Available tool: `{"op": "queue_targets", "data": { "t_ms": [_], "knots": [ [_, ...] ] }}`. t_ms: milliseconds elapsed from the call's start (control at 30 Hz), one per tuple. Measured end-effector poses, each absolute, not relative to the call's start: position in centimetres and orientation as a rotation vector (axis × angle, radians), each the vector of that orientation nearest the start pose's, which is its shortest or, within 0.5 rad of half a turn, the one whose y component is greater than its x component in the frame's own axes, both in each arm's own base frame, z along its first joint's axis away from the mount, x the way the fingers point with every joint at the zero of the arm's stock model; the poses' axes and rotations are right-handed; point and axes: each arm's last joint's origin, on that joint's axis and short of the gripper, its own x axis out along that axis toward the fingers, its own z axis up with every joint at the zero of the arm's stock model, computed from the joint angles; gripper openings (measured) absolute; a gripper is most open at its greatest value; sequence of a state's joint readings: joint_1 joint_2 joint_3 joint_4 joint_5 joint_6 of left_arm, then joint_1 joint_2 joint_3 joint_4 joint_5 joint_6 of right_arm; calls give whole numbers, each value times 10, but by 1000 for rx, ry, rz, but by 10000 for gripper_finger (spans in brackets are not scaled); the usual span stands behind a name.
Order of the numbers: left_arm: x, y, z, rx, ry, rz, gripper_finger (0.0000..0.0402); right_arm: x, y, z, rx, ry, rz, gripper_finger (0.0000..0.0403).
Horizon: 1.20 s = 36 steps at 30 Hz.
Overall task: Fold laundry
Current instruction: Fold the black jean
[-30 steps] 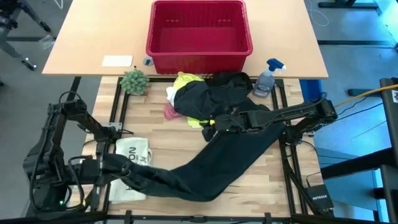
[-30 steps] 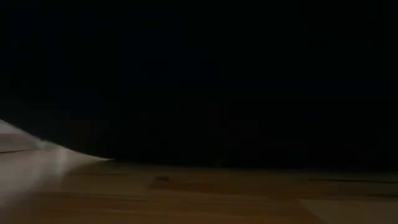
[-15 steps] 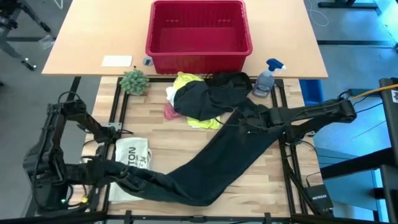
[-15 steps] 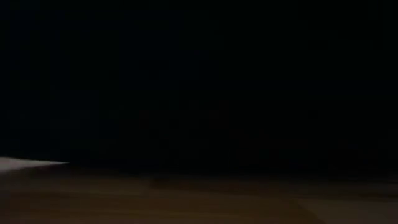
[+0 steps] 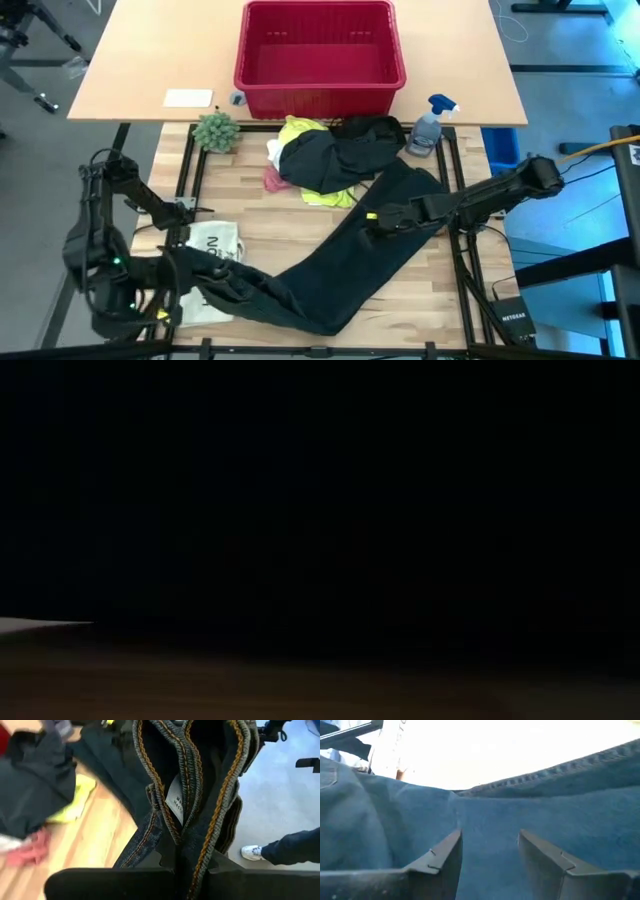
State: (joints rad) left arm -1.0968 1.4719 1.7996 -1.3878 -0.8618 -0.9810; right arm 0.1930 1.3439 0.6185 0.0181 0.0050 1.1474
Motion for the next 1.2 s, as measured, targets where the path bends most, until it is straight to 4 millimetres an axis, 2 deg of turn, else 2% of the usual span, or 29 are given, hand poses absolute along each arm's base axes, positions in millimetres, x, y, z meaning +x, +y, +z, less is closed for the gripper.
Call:
{"op": "queue_targets", "data": {
  "t_ms": [300, 633, 800, 1033, 1133, 1200],
  "knots": [
    [172, -197, 441, 104, 527, 53, 3, 278, 56, 155, 1007, 891, -248, 181],
    [193, -174, 475, 278, 324, 13, 3, 308, 60, 126, 1012, 987, -273, 181],
    [201, -170, 487, 325, 239, -45, 3, 343, 58, 126, 1023, 930, -249, 181],
    [206, -165, 487, 324, 239, -76, 3, 413, 57, 138, 1029, 831, -82, 181],
    [208, -164, 487, 319, 240, -72, 3, 440, 64, 150, 995, 814, 51, 181],
    [209, -163, 487, 311, 241, -68, 3, 448, 65, 162, 944, 809, 54, 181]
  ]
}}
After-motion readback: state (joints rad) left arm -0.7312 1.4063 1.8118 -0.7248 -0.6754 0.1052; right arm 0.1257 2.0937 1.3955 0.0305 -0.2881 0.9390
